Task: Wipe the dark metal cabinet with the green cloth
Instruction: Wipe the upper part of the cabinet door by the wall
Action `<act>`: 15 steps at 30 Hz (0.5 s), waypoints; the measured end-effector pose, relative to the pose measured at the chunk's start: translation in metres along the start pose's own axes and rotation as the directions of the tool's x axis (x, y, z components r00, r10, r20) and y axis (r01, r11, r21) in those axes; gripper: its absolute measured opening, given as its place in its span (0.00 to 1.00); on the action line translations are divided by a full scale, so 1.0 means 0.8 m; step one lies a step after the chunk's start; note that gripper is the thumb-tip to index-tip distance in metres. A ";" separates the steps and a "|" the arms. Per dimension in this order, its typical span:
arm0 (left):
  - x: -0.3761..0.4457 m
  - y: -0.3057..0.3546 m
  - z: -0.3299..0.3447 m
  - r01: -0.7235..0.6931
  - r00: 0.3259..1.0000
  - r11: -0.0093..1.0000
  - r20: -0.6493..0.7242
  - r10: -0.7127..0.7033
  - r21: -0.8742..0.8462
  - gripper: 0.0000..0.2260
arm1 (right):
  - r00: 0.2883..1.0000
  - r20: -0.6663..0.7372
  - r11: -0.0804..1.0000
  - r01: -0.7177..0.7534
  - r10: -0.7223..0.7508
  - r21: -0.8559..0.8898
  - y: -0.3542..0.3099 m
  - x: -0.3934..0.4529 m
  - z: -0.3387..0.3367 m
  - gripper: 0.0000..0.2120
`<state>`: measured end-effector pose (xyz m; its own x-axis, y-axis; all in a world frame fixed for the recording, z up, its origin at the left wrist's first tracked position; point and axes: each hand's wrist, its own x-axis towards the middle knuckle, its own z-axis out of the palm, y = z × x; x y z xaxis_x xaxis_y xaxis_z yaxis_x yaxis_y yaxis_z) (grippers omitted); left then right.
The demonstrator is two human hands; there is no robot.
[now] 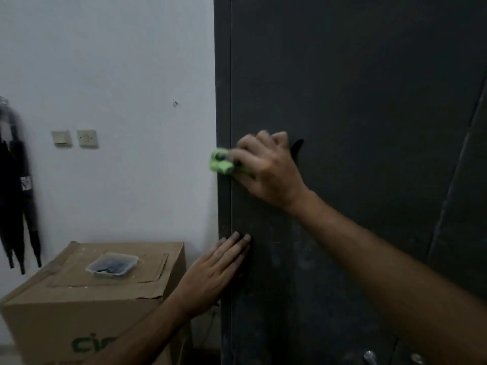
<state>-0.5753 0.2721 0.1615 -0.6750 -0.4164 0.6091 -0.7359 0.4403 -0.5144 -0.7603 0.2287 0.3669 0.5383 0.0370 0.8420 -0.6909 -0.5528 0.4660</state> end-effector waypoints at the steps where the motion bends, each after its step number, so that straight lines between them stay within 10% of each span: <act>1: -0.001 0.002 -0.001 -0.007 1.000 1.000 0.001 0.007 0.000 0.27 | 0.986 -0.057 0.987 -0.157 0.159 0.033 -0.006 -0.003 0.001 0.13; 3: -0.001 0.006 -0.004 -0.024 1.000 1.000 -0.016 0.024 -0.014 0.25 | 0.989 -0.062 0.989 -0.131 0.135 0.063 -0.040 -0.036 0.014 0.13; 7: -0.004 0.003 -0.002 -0.062 0.997 0.998 -0.039 0.063 0.012 0.23 | 0.899 0.205 0.920 0.393 -0.387 0.015 -0.044 -0.070 0.012 0.11; 12: -0.014 0.008 0.016 -0.030 1.000 0.999 -0.005 0.030 -0.033 0.27 | 0.964 -0.109 0.970 -0.237 0.241 0.050 -0.028 -0.046 0.018 0.14; 15: -0.019 0.009 0.024 -0.078 0.997 0.997 -0.028 0.077 -0.023 0.27 | 0.984 0.084 0.987 0.155 -0.158 0.032 -0.079 -0.093 0.029 0.11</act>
<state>-0.5711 0.2662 0.1368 -0.7282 -0.3590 0.5839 -0.6795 0.4899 -0.5461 -0.7455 0.2414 0.2686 0.6792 0.0536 0.7320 -0.5827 -0.5670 0.5821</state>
